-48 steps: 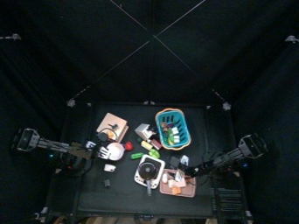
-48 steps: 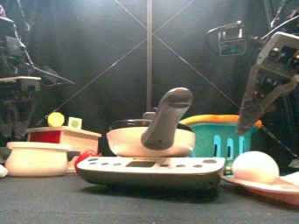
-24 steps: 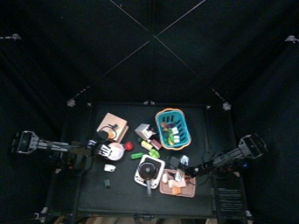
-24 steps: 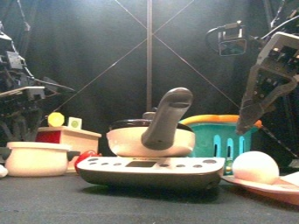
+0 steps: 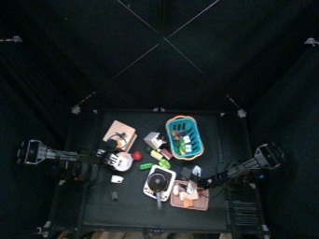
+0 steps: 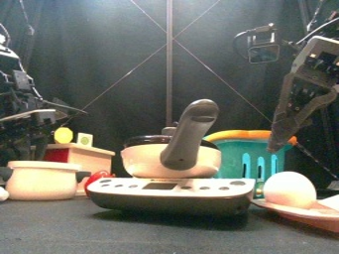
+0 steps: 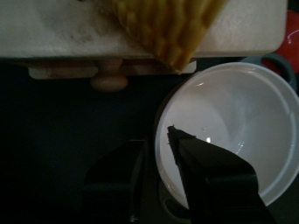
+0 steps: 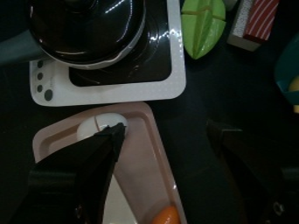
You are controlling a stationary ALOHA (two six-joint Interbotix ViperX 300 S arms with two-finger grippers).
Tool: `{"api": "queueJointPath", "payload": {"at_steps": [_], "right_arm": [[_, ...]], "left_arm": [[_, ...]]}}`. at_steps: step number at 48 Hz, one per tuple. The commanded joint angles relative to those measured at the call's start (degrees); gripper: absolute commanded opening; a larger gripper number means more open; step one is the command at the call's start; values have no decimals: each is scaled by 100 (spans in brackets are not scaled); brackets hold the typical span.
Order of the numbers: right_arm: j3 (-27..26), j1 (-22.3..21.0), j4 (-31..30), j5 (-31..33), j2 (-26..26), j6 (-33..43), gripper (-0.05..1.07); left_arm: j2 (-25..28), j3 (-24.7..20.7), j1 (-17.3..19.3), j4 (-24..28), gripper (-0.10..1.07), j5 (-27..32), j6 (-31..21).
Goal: Grab pot
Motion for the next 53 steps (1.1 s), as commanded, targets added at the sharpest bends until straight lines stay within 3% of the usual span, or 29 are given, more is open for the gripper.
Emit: {"api": "queueJointPath", "payload": {"at_steps": [1, 12, 23, 35, 46, 53], "right_arm": [[-105, 0, -18, -9, -70, -18, 103], [-114, -44, -97, -9, -44, -18, 103], [-264, -158, -237, -9, -35, -9, 103], [-782, -466, -519, -114, -9, 62, 103], [-1345, -756, 9, -809, 158, 53, 103], [-1556, -1037, 299, -800, 246, 53, 103]], "left_arm": [[-35, -70, 9, 9, 51, -18, 0], [-378, -105, -44, -44, 40, -9, 35], [-765, -246, -325, 35, 38, 18, 62], [-756, -729, -1028, 1046, 37, 404, 88], [-448, -1187, -1380, 1670, 37, 563, 88], [9, -1477, -1459, 1898, 37, 598, 79]]}}
